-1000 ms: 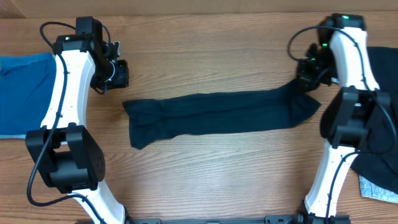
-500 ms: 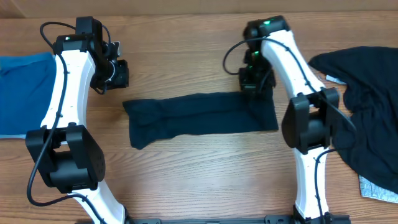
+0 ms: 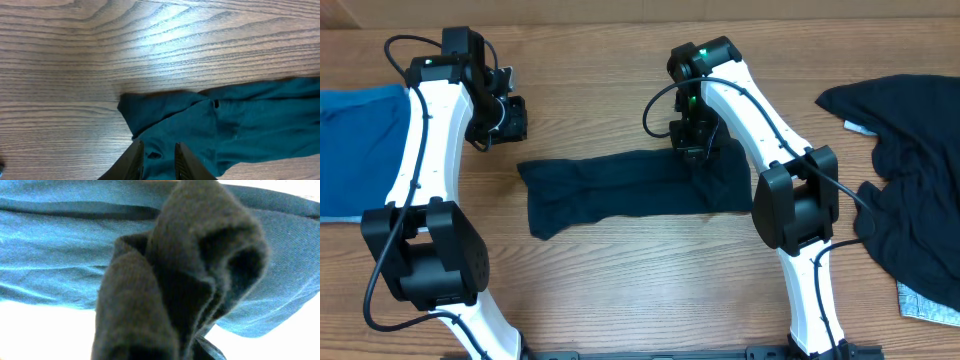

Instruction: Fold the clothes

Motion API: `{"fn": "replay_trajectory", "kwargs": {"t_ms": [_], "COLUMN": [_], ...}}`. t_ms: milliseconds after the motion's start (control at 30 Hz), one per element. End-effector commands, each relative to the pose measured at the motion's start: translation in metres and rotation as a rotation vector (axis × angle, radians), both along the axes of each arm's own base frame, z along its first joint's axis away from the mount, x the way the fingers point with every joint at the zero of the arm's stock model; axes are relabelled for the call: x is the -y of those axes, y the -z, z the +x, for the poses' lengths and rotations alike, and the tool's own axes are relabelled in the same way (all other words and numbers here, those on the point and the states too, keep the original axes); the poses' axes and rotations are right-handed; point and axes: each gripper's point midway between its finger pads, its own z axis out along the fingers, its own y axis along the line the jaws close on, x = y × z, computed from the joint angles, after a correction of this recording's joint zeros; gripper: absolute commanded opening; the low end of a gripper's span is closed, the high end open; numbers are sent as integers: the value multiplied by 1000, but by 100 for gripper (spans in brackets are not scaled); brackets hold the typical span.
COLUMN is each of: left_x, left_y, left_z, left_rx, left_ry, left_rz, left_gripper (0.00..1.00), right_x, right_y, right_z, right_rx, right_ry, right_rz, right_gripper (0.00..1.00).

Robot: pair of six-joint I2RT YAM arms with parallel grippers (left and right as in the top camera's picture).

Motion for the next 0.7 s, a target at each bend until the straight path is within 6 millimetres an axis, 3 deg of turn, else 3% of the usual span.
{"fn": "replay_trajectory", "kwargs": {"t_ms": [0, 333, 467, 533, 667], "left_x": [-4, -4, -4, -4, -4], "left_y": [-8, -8, -8, -8, -8], "left_z": [3, 3, 2, 2, 2], "left_rx": [23, 21, 19, 19, 19], "left_ry": [-3, -3, -3, -3, -3], "left_rz": [12, 11, 11, 11, 11], "left_gripper": [25, 25, 25, 25, 25], "right_x": [-16, -60, -61, -61, -59], "right_y": [-26, -27, -27, -27, -26], "right_z": [1, -13, -14, -14, -12], "right_rx": [43, 61, 60, 60, 69], "right_ry": [-47, -188, -192, -192, -196], "right_rz": [113, 193, 193, 193, 179], "right_gripper": [21, 25, 26, 37, 36]}}
